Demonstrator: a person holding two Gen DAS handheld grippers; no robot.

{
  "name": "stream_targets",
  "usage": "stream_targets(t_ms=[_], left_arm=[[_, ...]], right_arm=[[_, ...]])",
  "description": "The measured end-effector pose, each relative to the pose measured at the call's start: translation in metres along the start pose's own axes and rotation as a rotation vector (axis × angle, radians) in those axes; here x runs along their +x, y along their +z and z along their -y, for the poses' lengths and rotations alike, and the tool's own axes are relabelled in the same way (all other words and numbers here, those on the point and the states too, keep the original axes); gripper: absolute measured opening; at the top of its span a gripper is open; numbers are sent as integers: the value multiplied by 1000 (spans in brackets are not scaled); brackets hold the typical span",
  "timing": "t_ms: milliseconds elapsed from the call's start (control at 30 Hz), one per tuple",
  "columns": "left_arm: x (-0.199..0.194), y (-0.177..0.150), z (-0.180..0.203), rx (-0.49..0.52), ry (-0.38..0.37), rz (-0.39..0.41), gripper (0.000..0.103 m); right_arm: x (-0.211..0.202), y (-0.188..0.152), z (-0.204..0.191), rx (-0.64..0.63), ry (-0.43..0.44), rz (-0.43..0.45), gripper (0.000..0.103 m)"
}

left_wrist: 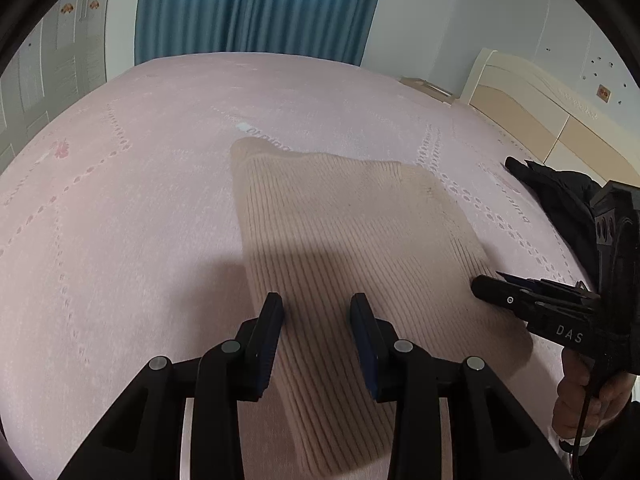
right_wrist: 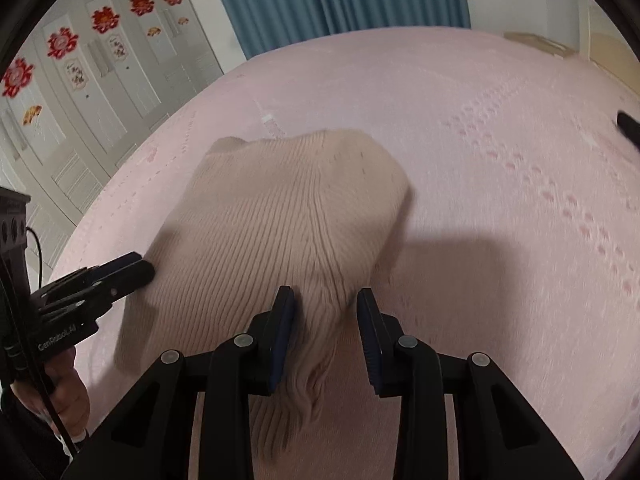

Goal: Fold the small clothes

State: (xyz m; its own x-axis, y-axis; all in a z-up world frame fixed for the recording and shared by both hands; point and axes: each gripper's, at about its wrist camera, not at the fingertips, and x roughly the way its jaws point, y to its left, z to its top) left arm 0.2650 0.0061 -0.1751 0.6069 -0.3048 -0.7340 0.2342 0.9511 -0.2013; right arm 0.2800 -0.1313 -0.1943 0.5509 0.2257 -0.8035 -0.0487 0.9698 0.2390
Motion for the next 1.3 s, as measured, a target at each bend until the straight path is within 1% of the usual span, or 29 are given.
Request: stream_targets(t_ms=[133,200,233,333,367,400,433,500,533,600,633,667,700,767,800,833,867,900,933,967,1033,1133,1200,1233,1267,1300], left_arm=[[-12,-22,-7,-6,-6,-30,36],[-21,-40,-16,-30,-33,-28,39],[-24,-47,-21,-52,-59,-27,42],[-25,-54,-28,-92,-82,-29,43],[-26,-53,-29,-106,-85,-31,43],[-26,-52,-29,-114,-85,-35,43],[-26,-50,-28,-117,-83,-37,43],[-28,-45,-26,-114,-77,-32,43],[-31,-45,-26,-111,-75,-27,43],[-38,-40,-23,-106,-66,-18,43],[-40,-38,-21,-102,-54,-16,43],[-44,-36,-16,-99,-31,-16,45],[-47,-36,-13,-99,-15,-18,46],[-55,-34,-5,-100,-6,-16,47],[-61,-35,-3,-101,-3,-14,47],[-66,-35,0,-100,4,-12,49],[-75,-36,4,-92,13,-8,51],[-82,-37,9,-79,19,-3,53],[-91,-39,12,-65,29,5,57],[-101,-42,15,-51,45,17,61],[-118,-44,23,-27,78,44,66],[-145,-48,36,-1,126,84,72],[-157,-50,40,3,146,92,76],[-162,-51,43,6,155,92,77],[-170,-55,43,7,162,93,77],[-175,-57,45,7,165,94,78]], right_arm=[[-11,-15,-2,5,-7,1,33],[-17,-23,-4,0,-1,4,33],[-21,-27,-6,-1,9,10,33],[-21,-32,-8,19,32,14,33],[-19,-32,-8,34,34,16,28],[-18,-31,-9,50,38,19,21],[-16,-30,-9,68,44,26,10],[-16,-29,-4,89,33,49,9],[-14,-29,-3,92,14,32,9],[-15,-33,-6,73,-70,-7,11],[-19,-35,-7,65,-100,-14,14],[-23,-37,-7,68,-116,-18,22],[-30,-39,-6,81,-124,-17,24],[-54,-42,-3,122,-114,19,25],[-68,-43,-5,128,-125,41,26],[-79,-43,-8,123,-142,53,32],[-89,-43,-12,113,-158,59,43],[-98,-43,-15,103,-176,63,47],[-109,-43,-20,93,-199,71,51],[-121,-44,-24,84,-216,84,53],[-142,-47,-33,67,-234,102,58],[-169,-57,-45,44,-262,122,62],[-184,-65,-53,37,-278,125,73],[-190,-69,-55,33,-277,129,83],[-198,-74,-59,24,-276,144,88],[-205,-79,-63,10,-280,162,90]])
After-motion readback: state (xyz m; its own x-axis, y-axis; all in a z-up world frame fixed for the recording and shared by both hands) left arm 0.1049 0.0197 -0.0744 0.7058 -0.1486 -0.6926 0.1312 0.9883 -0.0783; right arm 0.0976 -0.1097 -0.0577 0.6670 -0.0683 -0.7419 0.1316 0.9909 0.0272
